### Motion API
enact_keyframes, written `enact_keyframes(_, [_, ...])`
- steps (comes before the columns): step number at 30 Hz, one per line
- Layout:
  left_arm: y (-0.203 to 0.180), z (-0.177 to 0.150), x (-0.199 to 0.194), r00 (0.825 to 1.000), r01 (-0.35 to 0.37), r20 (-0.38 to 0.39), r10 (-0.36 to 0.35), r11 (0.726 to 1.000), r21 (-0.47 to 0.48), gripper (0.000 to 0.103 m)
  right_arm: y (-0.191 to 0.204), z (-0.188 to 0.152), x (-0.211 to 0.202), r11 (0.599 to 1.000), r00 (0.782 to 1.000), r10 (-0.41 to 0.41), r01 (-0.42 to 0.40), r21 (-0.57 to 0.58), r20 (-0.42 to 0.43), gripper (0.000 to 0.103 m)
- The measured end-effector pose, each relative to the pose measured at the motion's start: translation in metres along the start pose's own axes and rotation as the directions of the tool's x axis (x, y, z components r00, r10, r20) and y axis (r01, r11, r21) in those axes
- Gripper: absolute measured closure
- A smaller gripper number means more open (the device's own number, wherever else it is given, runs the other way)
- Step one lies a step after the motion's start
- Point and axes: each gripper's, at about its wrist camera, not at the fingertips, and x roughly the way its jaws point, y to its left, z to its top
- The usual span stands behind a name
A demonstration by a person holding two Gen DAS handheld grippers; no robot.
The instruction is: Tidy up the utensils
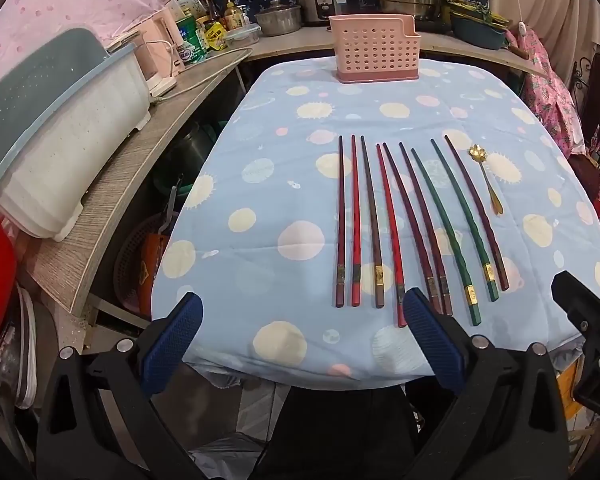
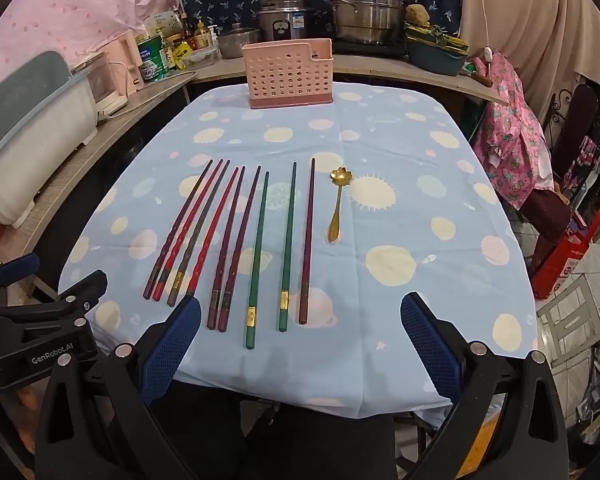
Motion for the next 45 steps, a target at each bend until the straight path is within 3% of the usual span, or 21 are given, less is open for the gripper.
enact_keyframes(45, [-0.008,0.004,0.004,1.0,0.007,-0.005,-0.007,1.0,0.025,0.007,-0.009,-0.003,0.008,1.0,1.0,-0.003,0.003,0.002,-0.009,0.007])
